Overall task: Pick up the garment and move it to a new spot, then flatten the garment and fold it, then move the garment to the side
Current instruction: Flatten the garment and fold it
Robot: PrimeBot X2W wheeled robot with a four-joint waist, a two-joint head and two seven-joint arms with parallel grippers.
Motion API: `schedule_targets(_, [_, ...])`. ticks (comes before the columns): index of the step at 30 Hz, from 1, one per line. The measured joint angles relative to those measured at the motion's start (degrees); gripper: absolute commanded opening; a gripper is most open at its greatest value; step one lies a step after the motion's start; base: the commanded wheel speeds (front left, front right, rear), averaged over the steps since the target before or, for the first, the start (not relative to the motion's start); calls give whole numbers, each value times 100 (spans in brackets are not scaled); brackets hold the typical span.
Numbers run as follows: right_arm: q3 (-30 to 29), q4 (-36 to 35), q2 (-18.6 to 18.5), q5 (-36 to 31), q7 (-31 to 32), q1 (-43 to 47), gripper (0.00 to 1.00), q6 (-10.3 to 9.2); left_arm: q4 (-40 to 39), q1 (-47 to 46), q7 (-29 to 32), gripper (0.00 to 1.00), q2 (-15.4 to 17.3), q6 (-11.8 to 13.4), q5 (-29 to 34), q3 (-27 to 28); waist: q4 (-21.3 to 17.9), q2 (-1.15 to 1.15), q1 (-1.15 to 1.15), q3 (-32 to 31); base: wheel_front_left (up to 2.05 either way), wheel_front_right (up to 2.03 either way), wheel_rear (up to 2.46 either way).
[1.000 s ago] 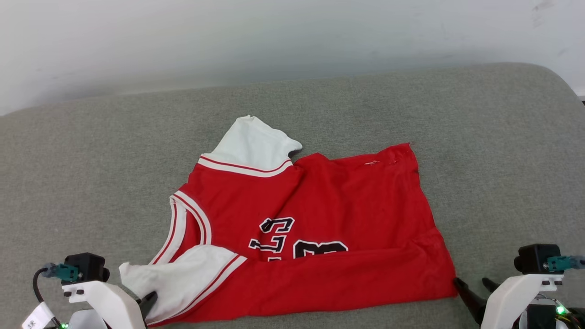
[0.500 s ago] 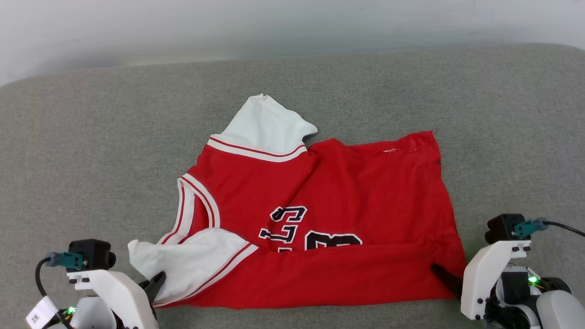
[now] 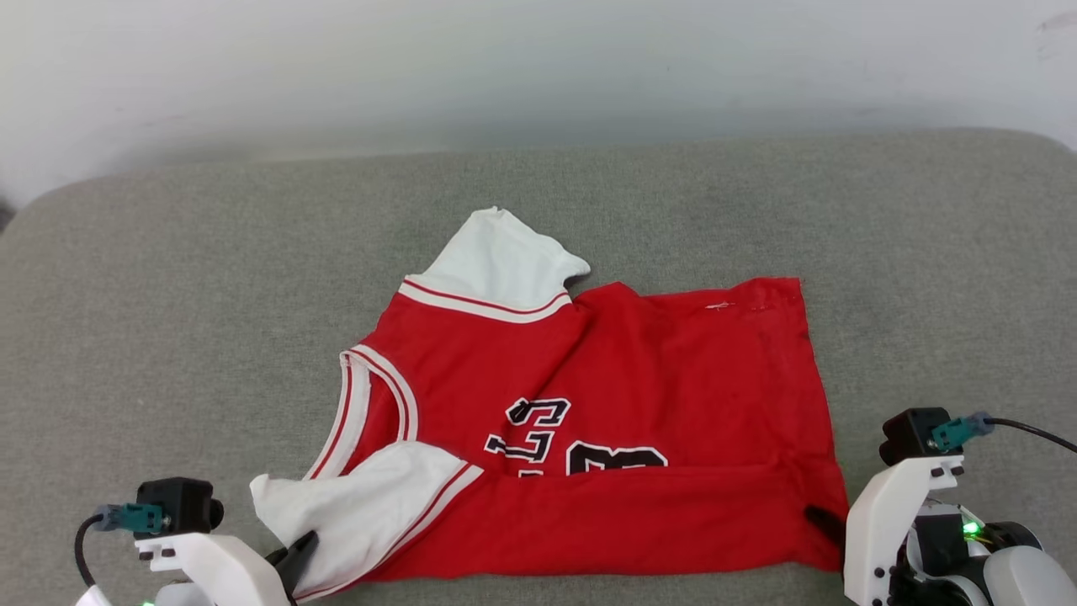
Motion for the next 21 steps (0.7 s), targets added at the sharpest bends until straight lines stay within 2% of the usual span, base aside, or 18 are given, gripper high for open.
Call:
schedule_targets(12, [-4, -361, -160, 167, 172, 662, 0, 7, -246, 796, -153, 0, 15, 364, -118, 30, 59, 0, 0, -798, 0, 0, 0])
schedule_targets(21, [-238, -330, -83, 154, 232, 1014, 0, 7, 19, 862, -177, 0, -142, 304, -221, -10, 79, 0, 0, -844, 0, 0, 0])
